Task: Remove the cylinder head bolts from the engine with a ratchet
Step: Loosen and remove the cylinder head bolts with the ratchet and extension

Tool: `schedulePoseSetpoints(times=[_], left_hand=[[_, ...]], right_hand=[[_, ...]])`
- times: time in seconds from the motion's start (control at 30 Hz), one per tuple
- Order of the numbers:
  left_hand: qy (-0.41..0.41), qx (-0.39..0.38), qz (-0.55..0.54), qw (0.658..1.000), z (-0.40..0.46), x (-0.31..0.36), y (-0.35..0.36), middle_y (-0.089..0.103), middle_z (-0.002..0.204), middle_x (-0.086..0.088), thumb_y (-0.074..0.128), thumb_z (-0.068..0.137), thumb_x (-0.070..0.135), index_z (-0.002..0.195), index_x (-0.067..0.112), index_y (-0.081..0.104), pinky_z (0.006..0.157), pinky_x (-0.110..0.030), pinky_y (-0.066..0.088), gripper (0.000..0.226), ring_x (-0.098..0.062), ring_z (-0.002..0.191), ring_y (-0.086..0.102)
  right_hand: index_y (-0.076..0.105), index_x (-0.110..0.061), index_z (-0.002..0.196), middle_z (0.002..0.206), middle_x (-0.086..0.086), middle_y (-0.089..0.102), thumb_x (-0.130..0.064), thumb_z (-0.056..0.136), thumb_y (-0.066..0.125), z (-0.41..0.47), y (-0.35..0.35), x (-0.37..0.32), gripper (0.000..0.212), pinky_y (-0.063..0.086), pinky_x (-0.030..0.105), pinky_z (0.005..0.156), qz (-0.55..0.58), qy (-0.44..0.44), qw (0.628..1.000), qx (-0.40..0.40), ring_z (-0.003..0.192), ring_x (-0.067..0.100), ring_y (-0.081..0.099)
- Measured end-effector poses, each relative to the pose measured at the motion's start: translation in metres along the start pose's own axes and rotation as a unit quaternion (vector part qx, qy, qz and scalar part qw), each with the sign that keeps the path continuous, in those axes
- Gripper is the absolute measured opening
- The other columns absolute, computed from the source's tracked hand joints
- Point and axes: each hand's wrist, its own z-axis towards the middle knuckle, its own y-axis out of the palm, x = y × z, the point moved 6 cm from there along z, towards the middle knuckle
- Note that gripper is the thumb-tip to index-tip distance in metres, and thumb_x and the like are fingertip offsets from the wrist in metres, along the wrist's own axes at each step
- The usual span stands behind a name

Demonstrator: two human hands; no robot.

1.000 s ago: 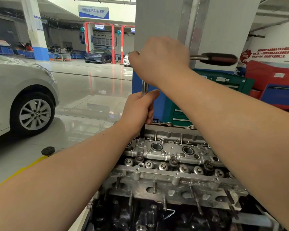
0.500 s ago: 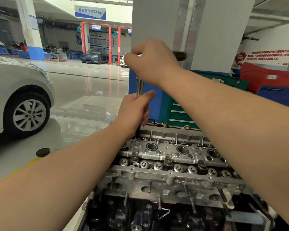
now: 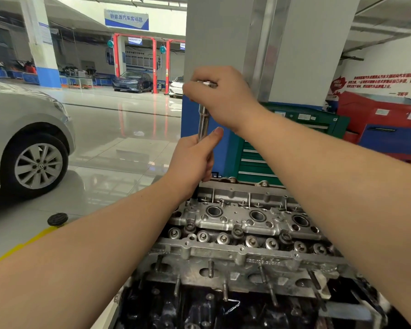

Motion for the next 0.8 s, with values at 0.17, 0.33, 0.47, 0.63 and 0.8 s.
schedulePoseSetpoints(times=[0.17, 0.33, 0.47, 0.63, 0.8], left_hand=[[0.029, 0.018, 0.023, 0.999, 0.0, 0.003, -0.004, 0.037, 0.044, -0.001, 0.069, 0.08, 0.06, 0.051, 0.026, 0.036, 0.045, -0.027, 0.033, 0.055, -0.019, 0.038, 0.03], [0.05, 0.076, 0.057, 0.994, -0.001, 0.005, -0.01, 0.04, 0.045, -0.01, 0.06, 0.074, 0.069, 0.059, 0.006, 0.035, 0.045, -0.028, 0.034, 0.07, -0.02, 0.04, 0.034], [0.02, 0.028, -0.007, 0.999, 0.001, 0.002, -0.006, 0.031, 0.046, 0.001, 0.07, 0.094, 0.05, 0.055, 0.024, 0.031, 0.044, -0.024, 0.026, 0.062, -0.017, 0.039, 0.023], [0.031, 0.006, 0.001, 0.999, 0.002, 0.002, -0.002, 0.031, 0.044, 0.002, 0.07, 0.091, 0.048, 0.052, 0.025, 0.033, 0.044, -0.025, 0.026, 0.059, -0.017, 0.038, 0.024], [0.062, 0.062, 0.071, 0.994, 0.001, 0.006, -0.013, 0.049, 0.045, -0.009, 0.065, 0.082, 0.066, 0.052, 0.025, 0.042, 0.05, -0.035, 0.043, 0.056, -0.023, 0.037, 0.045]], right_hand=[[0.038, -0.013, 0.057, 0.054, 0.003, 0.036, -0.044, 0.085, 0.042, 0.003, -0.002, -0.012, 0.042, 0.02, 0.03, 0.052, -0.271, 0.012, 0.957, 0.099, 0.052, 0.022, 0.033], [0.037, -0.017, 0.06, 0.06, -0.003, 0.037, -0.053, 0.095, 0.038, 0.006, 0.004, -0.024, 0.05, 0.021, 0.027, 0.052, -0.447, -0.006, 0.887, 0.116, 0.051, 0.019, 0.032], [0.053, -0.017, 0.065, 0.062, -0.001, 0.053, -0.052, 0.092, 0.046, 0.006, 0.005, -0.013, 0.045, 0.029, 0.028, 0.054, -0.3, -0.016, 0.952, 0.052, 0.057, 0.014, 0.046], [0.065, -0.009, 0.073, 0.062, -0.001, 0.05, -0.025, 0.09, 0.058, -0.003, 0.002, -0.006, 0.025, 0.041, 0.031, 0.062, -0.008, -0.026, 0.999, 0.027, 0.062, 0.014, 0.045], [0.037, -0.018, 0.06, 0.06, -0.002, 0.036, -0.042, 0.091, 0.04, 0.008, 0.002, -0.02, 0.039, 0.018, 0.029, 0.052, -0.38, 0.004, 0.921, 0.085, 0.052, 0.018, 0.03]])
